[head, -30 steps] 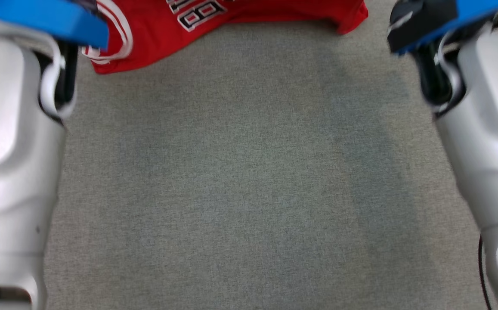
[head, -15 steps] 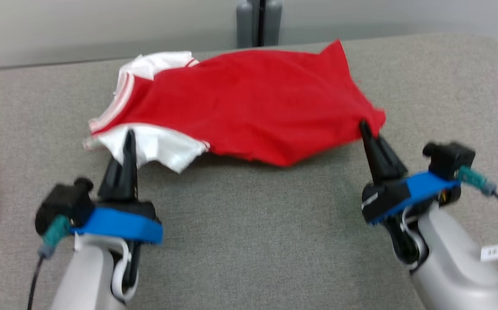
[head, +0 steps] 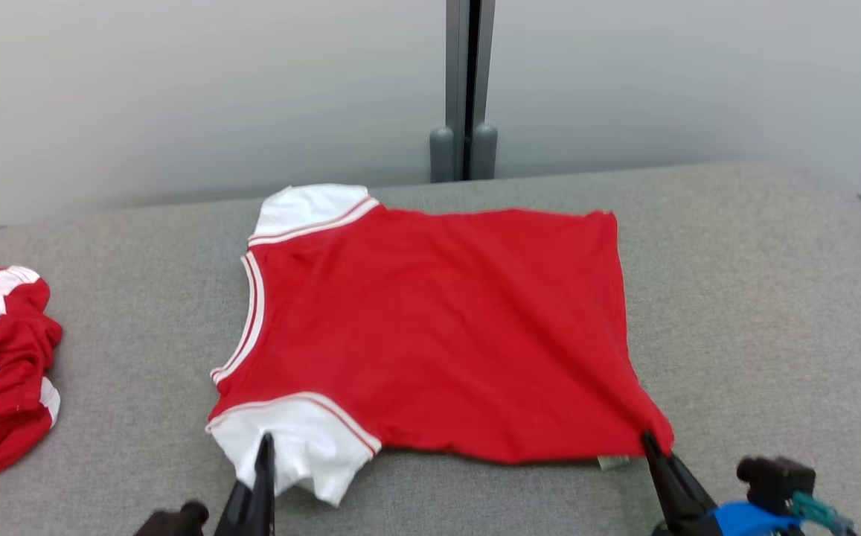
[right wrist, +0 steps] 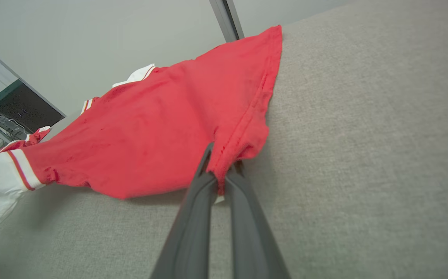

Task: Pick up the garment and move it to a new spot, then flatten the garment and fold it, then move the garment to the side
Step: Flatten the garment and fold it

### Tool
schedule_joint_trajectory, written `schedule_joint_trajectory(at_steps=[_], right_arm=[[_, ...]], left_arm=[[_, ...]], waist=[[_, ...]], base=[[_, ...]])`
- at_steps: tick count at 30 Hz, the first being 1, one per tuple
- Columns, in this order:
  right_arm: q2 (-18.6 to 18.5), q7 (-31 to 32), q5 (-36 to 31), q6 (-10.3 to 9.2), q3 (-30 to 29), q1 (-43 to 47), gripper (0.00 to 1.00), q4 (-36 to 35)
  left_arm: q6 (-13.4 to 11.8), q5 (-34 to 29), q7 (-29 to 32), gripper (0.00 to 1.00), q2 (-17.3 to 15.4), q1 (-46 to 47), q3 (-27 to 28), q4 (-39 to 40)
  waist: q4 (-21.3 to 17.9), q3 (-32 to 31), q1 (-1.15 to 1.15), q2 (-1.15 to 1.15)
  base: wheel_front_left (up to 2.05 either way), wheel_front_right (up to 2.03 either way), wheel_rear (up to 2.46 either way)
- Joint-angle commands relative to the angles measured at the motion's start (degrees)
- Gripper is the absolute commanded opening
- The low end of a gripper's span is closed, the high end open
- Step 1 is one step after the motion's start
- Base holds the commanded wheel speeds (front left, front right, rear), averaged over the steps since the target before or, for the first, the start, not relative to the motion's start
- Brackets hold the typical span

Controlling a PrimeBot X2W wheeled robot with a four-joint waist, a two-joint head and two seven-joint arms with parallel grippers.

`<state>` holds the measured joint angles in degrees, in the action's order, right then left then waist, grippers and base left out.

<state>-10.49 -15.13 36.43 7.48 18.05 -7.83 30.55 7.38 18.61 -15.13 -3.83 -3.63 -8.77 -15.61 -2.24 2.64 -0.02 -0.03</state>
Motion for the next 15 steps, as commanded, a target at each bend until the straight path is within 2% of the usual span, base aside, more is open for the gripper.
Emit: schedule_joint_trajectory(at_steps=[1,15], right_arm=[[-0.12,-0.01,-0.26,0.03,-0.73,2.75,0.0,-0.56],[-2.06,0.09,-1.58,0.03,-2.14,14.46,0.0,-4.62]], left_arm=[[0.12,-0.1,-0.01,0.0,0.11,-2.19,0.08,0.54],[0.13,-0.84,-0.01,0.0,0.71,-12.6,0.22,3.61]], waist=[[-0.6,-1.49,0.02,0.03],[0.64,-4.63,0.02,0.03]], base=[[0.0,0.0,0.0],[0.0,0.0,0.0]])
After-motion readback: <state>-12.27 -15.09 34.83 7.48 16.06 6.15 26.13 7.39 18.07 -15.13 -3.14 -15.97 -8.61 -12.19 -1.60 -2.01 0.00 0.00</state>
